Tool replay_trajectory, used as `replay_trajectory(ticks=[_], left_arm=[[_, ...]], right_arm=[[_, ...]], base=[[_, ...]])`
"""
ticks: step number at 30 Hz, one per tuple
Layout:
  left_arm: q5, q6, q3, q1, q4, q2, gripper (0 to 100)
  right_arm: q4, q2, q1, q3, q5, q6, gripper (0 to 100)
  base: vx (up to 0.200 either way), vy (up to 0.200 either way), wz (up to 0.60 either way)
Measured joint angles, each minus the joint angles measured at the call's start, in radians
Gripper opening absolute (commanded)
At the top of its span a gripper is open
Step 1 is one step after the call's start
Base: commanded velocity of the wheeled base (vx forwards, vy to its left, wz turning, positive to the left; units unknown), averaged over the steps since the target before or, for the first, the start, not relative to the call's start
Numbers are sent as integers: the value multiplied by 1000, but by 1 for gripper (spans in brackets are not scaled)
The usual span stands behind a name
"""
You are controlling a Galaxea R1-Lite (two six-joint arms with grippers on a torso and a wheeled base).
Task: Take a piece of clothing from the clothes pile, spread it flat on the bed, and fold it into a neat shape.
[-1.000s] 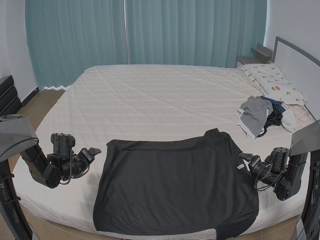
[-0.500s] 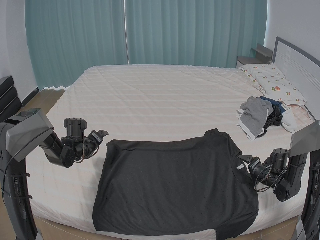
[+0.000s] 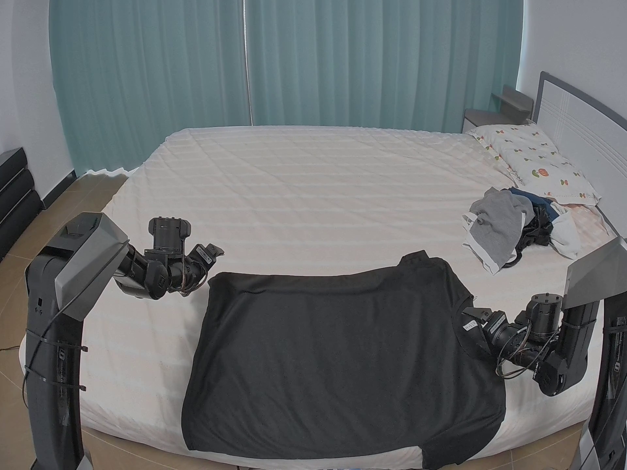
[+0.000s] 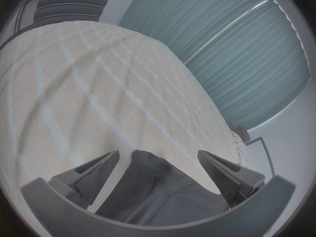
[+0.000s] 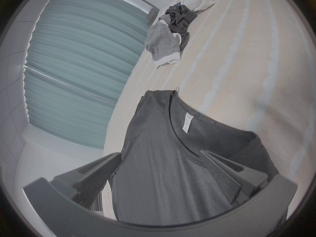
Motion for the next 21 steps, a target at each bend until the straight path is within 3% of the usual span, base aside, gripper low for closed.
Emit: replay_trajectory(ticks=[12,13,21], left_arm=[[-6,3,-52,-10,-1,64,100],[-6,6,-60,-11,-1,69,0],[4,18,-107,-9,-2,108,0]], right_arm=[[0,11,2,2,2,-2,100],[0,12,3,2,2,-3,100],[0,16,8,1,1,-4,100]], base=[[0,0,0],[0,0,0],[0,0,0]])
